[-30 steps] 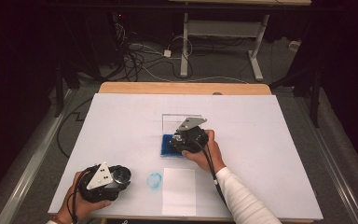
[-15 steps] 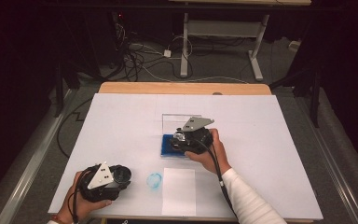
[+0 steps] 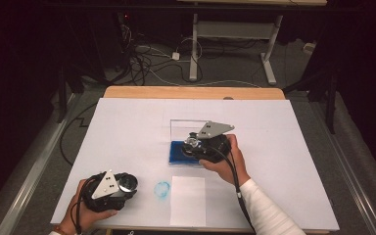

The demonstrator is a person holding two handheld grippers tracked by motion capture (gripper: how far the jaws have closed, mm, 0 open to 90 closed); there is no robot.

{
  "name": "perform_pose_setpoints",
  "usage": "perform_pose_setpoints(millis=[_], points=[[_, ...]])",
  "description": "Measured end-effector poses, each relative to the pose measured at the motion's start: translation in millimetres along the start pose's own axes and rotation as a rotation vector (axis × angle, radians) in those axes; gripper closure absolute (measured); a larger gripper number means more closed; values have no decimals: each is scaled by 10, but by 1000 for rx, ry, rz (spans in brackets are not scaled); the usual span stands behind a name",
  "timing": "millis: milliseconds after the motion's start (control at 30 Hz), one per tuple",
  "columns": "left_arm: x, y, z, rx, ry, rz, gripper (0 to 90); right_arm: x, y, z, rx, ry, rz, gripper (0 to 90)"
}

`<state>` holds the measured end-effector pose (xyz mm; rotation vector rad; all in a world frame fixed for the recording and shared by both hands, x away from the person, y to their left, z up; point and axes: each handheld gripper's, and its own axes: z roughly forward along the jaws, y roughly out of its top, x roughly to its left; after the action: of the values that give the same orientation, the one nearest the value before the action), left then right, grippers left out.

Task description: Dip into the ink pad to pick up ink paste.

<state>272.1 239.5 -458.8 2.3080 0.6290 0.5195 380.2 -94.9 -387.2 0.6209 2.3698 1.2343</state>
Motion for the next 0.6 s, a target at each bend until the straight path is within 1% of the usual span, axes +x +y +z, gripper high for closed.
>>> perform_pose_setpoints(millis=[67,267,333,433,600], points=[[-1,-1,0,1,1,2,365,-20,5,-36,1,-5,-1,576],[7,-1,-3,2,0,3,365,-96,30,-156,-20,-17,24,575],[3,2,-2,3,-1,5,365,-101,26,-160,-10,-26,19,575],[-6,4,2,3,-4,7,365,-113,-14,-109,25,-31,19,576],[-16,2,15,11,-8,13,365,-157,-164,80,109,-39,31,575]])
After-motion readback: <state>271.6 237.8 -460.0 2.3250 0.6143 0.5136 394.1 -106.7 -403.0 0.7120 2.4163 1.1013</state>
